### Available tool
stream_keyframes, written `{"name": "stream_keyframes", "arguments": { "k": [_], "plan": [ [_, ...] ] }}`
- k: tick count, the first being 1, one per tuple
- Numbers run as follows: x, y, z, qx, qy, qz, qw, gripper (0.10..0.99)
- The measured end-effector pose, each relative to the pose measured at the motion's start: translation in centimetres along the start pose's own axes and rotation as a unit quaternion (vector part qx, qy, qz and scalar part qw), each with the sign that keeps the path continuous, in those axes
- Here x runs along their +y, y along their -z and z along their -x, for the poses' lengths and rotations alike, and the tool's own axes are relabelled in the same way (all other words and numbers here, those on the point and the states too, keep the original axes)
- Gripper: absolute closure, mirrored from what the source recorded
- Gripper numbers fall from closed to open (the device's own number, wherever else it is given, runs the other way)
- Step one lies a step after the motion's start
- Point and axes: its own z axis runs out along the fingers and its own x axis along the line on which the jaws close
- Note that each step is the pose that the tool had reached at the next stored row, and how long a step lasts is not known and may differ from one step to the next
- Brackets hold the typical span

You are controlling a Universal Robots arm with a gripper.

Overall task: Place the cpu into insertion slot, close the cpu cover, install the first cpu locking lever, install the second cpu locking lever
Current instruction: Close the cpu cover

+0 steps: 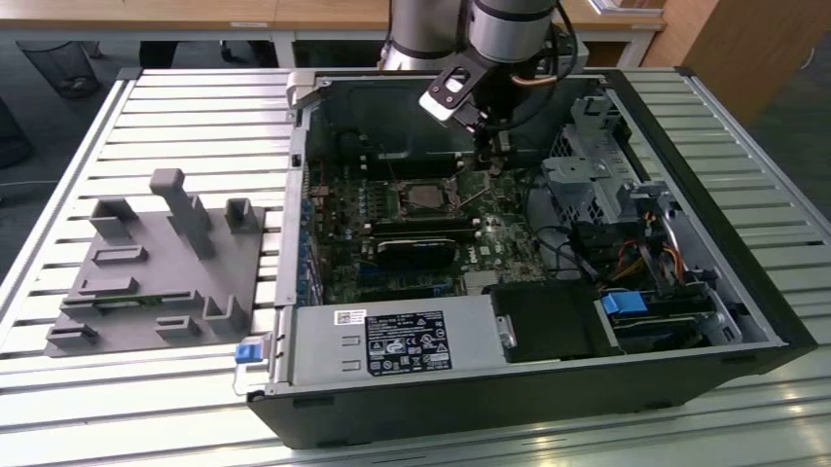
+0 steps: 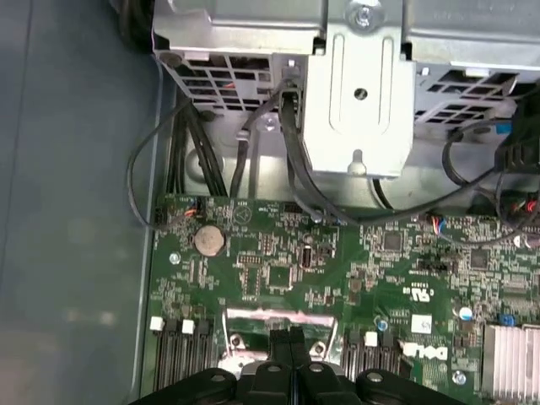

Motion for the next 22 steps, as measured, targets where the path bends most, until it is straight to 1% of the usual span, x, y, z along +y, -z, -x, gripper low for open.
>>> {"name": "stream_keyframes", "arguments": {
  "k": [5,11,17,22],
  "plan": [
    [0.63,-0.14,-0.17,0.0000,0.001,-0.0003,1.0000,0.980],
    [1.17,-0.32,-0.27,0.0001,0.004,-0.0006,1.0000,0.980],
    [1.51,-0.48,-0.35,0.0006,0.011,-0.0009,0.9999,0.980],
    [1.72,-0.55,-0.37,0.0005,0.012,-0.0010,0.9999,0.980]
  ]
}}
